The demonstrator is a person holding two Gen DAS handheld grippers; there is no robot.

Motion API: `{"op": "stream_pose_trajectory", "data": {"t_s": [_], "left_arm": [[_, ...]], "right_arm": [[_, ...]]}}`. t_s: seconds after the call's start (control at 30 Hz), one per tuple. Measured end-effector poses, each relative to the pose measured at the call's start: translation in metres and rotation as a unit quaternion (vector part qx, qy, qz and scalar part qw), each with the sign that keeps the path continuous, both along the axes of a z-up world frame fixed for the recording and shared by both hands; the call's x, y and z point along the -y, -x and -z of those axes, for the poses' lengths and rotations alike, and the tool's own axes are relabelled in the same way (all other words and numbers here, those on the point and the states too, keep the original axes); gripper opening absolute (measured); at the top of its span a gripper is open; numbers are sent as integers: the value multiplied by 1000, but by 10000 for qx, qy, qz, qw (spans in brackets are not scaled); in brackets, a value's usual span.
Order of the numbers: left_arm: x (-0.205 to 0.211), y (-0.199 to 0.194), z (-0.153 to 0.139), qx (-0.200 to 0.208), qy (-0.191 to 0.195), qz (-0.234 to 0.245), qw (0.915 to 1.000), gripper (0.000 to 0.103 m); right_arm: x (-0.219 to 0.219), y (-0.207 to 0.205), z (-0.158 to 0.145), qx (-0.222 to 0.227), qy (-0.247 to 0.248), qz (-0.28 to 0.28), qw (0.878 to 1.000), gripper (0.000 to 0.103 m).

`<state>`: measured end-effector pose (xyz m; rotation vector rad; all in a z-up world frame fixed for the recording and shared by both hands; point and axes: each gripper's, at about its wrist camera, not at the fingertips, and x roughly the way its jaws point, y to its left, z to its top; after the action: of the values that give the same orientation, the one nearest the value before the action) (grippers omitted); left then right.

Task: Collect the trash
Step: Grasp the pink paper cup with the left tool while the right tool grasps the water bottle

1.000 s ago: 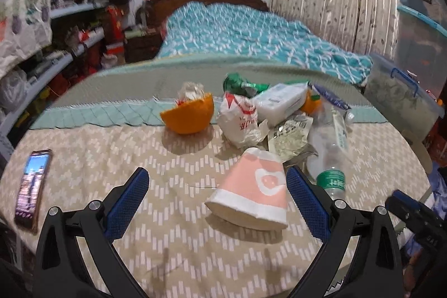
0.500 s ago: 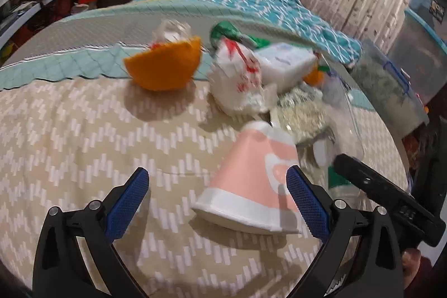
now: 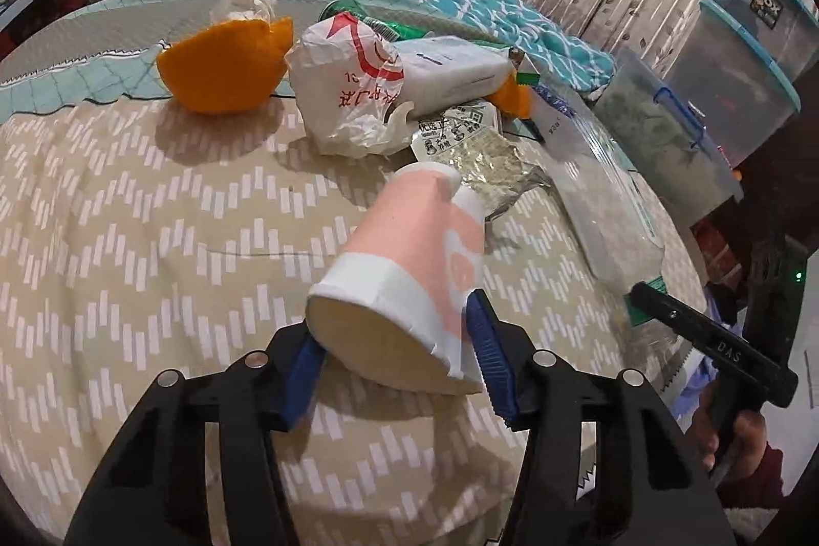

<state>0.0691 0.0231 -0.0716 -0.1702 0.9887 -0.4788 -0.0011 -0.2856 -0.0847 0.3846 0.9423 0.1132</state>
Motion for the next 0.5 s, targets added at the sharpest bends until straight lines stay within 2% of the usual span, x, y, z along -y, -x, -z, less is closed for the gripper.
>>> {"op": "stream_pose_trajectory", "data": {"t_s": [0.17,0.23,0.27,0.4,0.5], "left_arm": [[-2,1,0,-75,54,30,10000,57],[0,-2,1,-171,65,38,9998,67],[0,-2,2,-206,72,25,9998,75],[-2,-8,1,-312,223,-44,9993,78],[-4,-11,0,-351,335,-84,9988,77]], "right_arm": [[12,7,-2,76,192,122,9997,46],[13,10,-1,102,231,136,9996,46],[12,10,0,101,226,127,9996,47],[8,12,-1,155,278,124,9994,62],[5,10,-4,233,285,195,9991,78]]}}
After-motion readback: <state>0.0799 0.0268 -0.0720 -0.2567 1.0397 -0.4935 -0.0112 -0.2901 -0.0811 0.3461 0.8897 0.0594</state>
